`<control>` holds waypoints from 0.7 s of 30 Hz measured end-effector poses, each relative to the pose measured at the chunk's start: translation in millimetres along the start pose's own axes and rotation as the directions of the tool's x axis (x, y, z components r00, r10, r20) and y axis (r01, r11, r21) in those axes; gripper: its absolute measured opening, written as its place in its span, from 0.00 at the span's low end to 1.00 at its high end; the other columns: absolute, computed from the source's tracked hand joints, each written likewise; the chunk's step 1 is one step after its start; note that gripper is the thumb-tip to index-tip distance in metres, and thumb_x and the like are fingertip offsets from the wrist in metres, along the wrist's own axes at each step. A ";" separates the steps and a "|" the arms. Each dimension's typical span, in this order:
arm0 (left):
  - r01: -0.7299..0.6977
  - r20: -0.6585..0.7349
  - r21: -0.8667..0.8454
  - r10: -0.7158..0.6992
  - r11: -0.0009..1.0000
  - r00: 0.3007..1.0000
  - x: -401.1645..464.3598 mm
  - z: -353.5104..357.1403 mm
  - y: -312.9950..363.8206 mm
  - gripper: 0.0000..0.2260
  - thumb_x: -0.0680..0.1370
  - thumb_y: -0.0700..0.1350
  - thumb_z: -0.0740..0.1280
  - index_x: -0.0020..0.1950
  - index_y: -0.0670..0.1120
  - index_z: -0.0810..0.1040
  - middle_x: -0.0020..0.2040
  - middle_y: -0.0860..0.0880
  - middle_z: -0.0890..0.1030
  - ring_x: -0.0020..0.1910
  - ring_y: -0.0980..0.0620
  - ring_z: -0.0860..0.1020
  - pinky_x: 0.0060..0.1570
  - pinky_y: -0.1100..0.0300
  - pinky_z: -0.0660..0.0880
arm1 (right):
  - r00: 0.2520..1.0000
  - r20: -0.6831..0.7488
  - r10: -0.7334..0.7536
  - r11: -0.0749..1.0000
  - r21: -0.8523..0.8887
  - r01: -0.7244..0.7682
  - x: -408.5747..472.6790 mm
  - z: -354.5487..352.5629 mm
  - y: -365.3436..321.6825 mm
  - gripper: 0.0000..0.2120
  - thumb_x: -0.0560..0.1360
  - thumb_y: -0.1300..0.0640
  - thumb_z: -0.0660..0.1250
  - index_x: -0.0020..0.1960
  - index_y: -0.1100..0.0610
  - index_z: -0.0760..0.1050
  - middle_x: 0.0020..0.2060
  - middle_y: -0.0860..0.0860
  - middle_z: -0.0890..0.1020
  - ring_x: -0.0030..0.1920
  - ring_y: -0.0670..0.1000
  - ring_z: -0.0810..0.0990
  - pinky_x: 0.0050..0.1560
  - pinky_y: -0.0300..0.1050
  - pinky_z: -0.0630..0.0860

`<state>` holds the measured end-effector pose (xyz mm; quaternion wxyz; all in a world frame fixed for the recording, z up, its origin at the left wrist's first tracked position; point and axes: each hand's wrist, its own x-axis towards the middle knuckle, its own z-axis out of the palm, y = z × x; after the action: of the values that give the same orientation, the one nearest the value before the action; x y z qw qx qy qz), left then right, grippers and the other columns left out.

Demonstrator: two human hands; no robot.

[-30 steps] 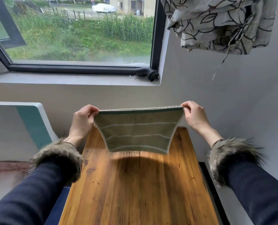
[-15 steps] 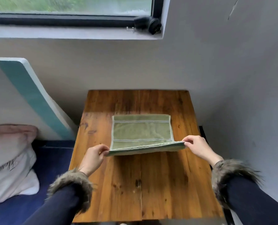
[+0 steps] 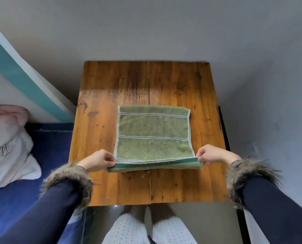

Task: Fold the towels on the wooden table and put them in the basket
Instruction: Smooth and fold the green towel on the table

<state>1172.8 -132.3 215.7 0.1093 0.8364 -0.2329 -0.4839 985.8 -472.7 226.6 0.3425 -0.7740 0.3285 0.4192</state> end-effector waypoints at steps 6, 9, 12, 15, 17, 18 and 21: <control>-0.066 -0.203 -0.177 0.029 0.982 0.979 25.5 -29.2 7.0 0.04 0.77 0.45 0.65 0.45 0.47 0.79 0.44 0.49 0.81 0.46 0.50 0.78 0.48 0.55 0.74 | 0.981 -0.179 -0.078 0.964 0.237 0.120 17.5 -22.0 -13.4 0.07 0.75 0.63 0.60 0.45 0.60 0.78 0.41 0.52 0.78 0.41 0.49 0.76 0.38 0.39 0.75; -0.162 -0.357 -0.296 0.048 0.941 0.933 42.4 -42.8 12.1 0.05 0.77 0.45 0.65 0.47 0.45 0.79 0.44 0.48 0.81 0.46 0.49 0.77 0.50 0.53 0.74 | 0.930 -0.354 -0.098 0.900 0.368 0.235 33.3 -35.9 -20.3 0.07 0.76 0.62 0.61 0.44 0.59 0.77 0.42 0.52 0.79 0.46 0.51 0.77 0.49 0.48 0.77; -0.218 -0.469 -0.359 0.026 0.907 0.883 62.7 -55.3 17.2 0.06 0.77 0.46 0.65 0.48 0.45 0.79 0.44 0.50 0.80 0.45 0.52 0.76 0.47 0.57 0.73 | 0.890 -0.447 -0.094 0.826 0.463 0.320 53.0 -50.8 -30.6 0.06 0.76 0.64 0.61 0.45 0.61 0.76 0.42 0.53 0.78 0.45 0.51 0.76 0.48 0.48 0.75; -0.248 -0.550 -0.393 -0.010 0.886 0.835 87.0 -68.2 23.7 0.05 0.77 0.45 0.66 0.47 0.44 0.79 0.43 0.50 0.79 0.42 0.55 0.74 0.42 0.62 0.71 | 0.838 -0.542 -0.066 0.778 0.498 0.383 75.9 -61.7 -37.0 0.06 0.76 0.64 0.60 0.46 0.60 0.76 0.41 0.51 0.78 0.42 0.48 0.74 0.46 0.45 0.72; -0.266 -0.588 -0.396 -0.020 0.879 0.808 103.5 -77.4 27.2 0.05 0.77 0.44 0.66 0.47 0.44 0.79 0.42 0.51 0.79 0.39 0.57 0.73 0.40 0.62 0.70 | 0.798 -0.603 -0.023 0.747 0.520 0.414 92.2 -65.7 -40.1 0.06 0.76 0.63 0.59 0.45 0.58 0.75 0.39 0.49 0.77 0.40 0.45 0.73 0.42 0.40 0.71; -0.272 -0.601 -0.388 -0.018 0.881 0.799 112.0 -81.5 27.9 0.05 0.77 0.45 0.66 0.47 0.45 0.79 0.41 0.51 0.78 0.39 0.58 0.73 0.39 0.62 0.70 | 0.781 -0.624 -0.001 0.731 0.533 0.427 100.5 -66.9 -42.4 0.06 0.76 0.63 0.59 0.45 0.58 0.74 0.39 0.49 0.76 0.39 0.45 0.72 0.40 0.38 0.70; -0.269 -0.623 -0.356 -0.013 0.895 0.782 138.7 -88.4 26.7 0.05 0.77 0.45 0.66 0.46 0.45 0.79 0.41 0.52 0.78 0.38 0.59 0.72 0.39 0.65 0.69 | 0.755 -0.654 0.048 0.707 0.556 0.437 124.2 -66.7 -46.9 0.05 0.77 0.63 0.59 0.47 0.59 0.74 0.39 0.50 0.76 0.38 0.45 0.71 0.37 0.36 0.68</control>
<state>1300.0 -227.9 166.3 0.3920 0.8841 -0.1313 -0.2180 1105.2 -528.2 157.6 0.5167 -0.7181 0.4630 -0.0541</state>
